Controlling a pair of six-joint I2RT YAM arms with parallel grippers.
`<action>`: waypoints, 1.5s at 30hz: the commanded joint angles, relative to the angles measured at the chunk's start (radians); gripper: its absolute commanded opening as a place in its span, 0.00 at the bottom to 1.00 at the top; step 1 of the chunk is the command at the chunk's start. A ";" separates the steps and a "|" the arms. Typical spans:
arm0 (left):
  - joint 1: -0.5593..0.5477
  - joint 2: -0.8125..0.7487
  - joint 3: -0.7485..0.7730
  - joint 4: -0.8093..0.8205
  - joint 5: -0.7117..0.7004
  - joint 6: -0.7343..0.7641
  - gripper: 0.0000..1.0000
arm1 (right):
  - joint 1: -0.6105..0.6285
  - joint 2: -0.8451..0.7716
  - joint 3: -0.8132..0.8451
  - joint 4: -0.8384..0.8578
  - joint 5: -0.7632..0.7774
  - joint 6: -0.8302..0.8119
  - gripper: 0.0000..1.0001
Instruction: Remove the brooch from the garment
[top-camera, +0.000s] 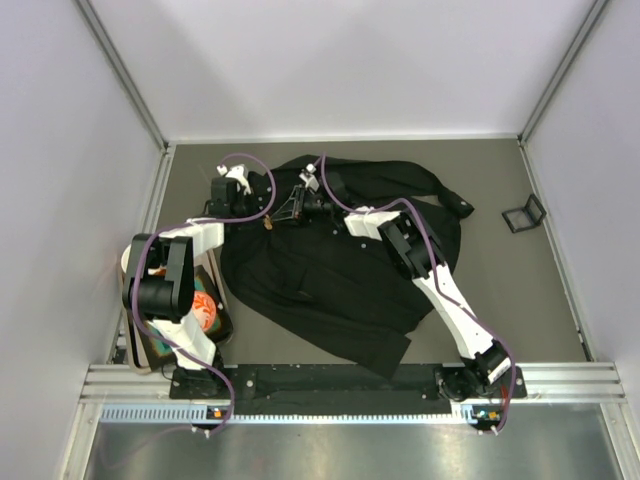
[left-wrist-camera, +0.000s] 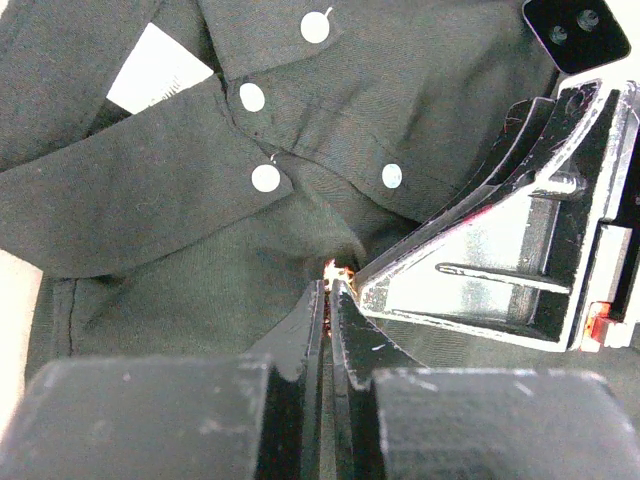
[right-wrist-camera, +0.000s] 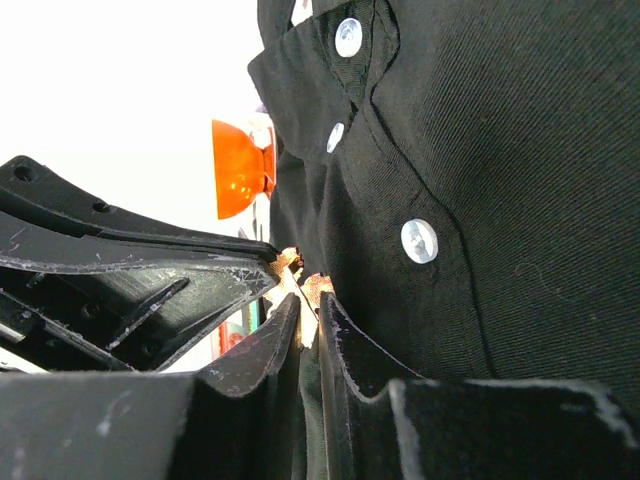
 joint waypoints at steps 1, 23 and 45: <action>-0.006 -0.018 0.003 0.070 0.023 -0.011 0.00 | -0.002 0.027 0.008 0.069 -0.015 0.017 0.14; -0.006 -0.011 0.027 0.066 0.051 -0.019 0.00 | 0.024 0.030 0.053 -0.011 -0.042 -0.068 0.00; -0.005 -0.006 0.073 -0.071 -0.023 -0.068 0.00 | 0.007 -0.085 -0.087 0.005 0.018 -0.129 0.04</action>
